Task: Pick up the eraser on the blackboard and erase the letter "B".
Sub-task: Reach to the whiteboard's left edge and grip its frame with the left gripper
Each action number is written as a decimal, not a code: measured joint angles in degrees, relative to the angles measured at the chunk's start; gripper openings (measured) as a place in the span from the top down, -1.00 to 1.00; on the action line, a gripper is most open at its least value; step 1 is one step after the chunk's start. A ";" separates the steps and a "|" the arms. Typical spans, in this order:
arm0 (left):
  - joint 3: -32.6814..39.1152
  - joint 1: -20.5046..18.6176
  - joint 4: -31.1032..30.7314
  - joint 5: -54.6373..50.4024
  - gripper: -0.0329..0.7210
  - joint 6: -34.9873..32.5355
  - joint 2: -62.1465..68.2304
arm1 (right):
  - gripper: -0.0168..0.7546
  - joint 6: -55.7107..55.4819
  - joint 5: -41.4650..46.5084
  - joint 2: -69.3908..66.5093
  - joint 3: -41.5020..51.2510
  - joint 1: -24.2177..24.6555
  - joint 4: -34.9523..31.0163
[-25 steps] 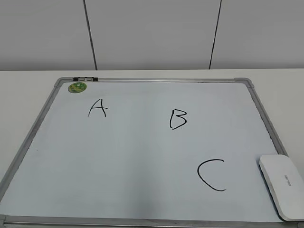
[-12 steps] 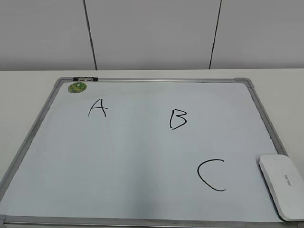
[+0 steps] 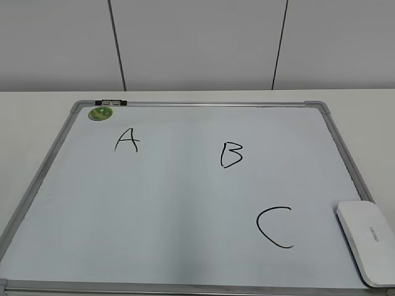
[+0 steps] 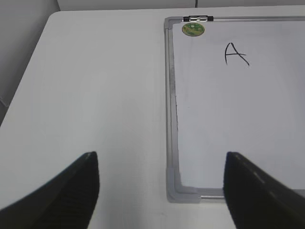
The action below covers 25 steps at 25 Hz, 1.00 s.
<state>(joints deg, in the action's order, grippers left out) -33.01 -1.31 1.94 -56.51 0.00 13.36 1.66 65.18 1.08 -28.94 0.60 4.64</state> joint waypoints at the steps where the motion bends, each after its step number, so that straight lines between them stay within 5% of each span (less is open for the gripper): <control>1: -0.27 0.00 0.24 1.88 -0.66 0.00 2.66 | -0.36 0.00 0.00 0.00 0.00 0.00 0.00; 9: -5.75 0.00 0.70 10.84 -0.65 0.00 26.44 | -0.36 0.00 0.00 0.00 0.00 0.00 0.00; 25: -28.18 0.00 1.84 12.47 -0.62 -3.80 70.09 | -0.36 0.00 0.00 0.00 0.00 0.00 0.00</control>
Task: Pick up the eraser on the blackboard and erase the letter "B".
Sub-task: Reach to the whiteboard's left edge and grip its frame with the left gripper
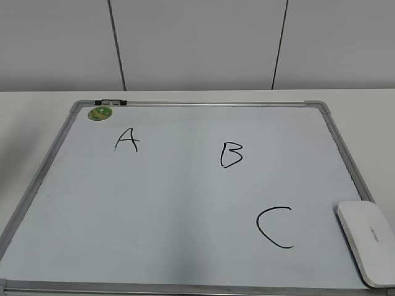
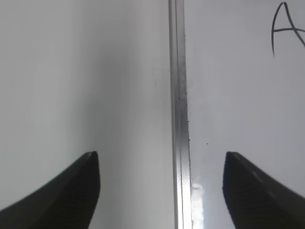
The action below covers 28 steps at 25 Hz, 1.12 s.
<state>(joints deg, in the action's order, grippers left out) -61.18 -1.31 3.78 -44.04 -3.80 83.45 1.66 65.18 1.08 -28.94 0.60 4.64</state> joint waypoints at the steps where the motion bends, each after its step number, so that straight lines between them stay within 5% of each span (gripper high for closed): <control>1: -0.80 0.00 0.77 -0.17 -0.60 -1.21 2.19 | -0.36 0.00 0.00 0.00 0.00 0.00 0.00; 16: -12.80 0.00 6.57 -6.63 -0.19 -6.28 25.68 | -0.36 0.00 0.00 0.00 0.00 0.00 0.00; 28: -17.62 0.00 6.57 -6.44 -0.05 -6.41 32.70 | -0.36 0.00 0.00 0.00 0.00 0.00 0.00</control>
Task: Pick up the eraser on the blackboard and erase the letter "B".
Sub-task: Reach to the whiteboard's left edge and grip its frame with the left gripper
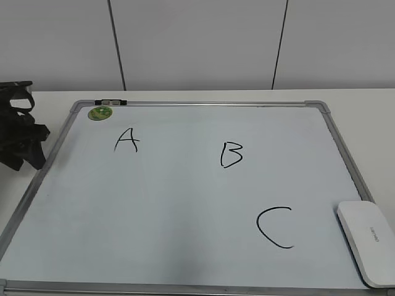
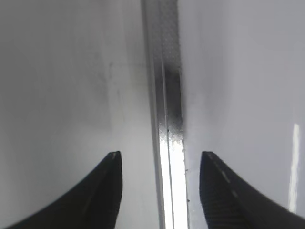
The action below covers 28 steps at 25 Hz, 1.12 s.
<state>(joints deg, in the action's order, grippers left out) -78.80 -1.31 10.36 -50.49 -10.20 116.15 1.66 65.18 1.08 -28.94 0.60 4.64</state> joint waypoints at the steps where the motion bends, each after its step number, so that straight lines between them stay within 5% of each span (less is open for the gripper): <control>1: -0.11 0.00 0.00 -0.01 -0.01 0.00 0.33 | -0.36 0.00 0.00 0.00 0.00 0.00 0.00; 16: -0.45 0.00 0.00 0.43 0.38 0.00 3.30 | -0.36 0.00 0.00 0.00 0.00 0.00 0.00; 28: -0.45 0.00 0.29 1.59 0.39 -0.12 3.32 | -0.36 0.00 0.00 0.00 0.00 0.00 0.00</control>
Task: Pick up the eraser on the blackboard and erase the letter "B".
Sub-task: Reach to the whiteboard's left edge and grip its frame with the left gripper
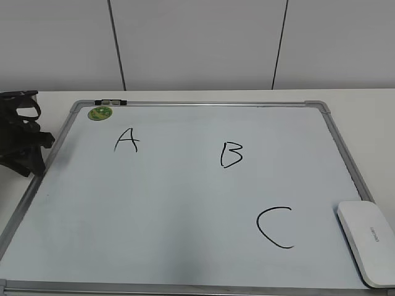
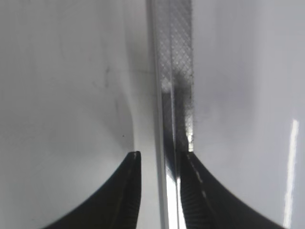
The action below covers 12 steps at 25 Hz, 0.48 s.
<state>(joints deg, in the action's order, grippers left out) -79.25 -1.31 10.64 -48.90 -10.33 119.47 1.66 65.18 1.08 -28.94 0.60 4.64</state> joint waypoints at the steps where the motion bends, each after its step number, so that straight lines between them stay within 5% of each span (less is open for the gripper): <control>1: 0.00 0.00 0.04 0.00 0.39 0.00 0.00 | -0.36 0.00 0.00 0.00 0.00 0.00 0.00; 12: -0.13 0.00 0.97 -0.12 0.37 0.00 0.95 | -0.36 0.00 0.00 0.00 0.00 0.00 0.00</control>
<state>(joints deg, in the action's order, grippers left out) -79.38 -1.31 11.62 -49.02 -10.33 120.42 1.66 65.18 1.08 -28.94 0.60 4.64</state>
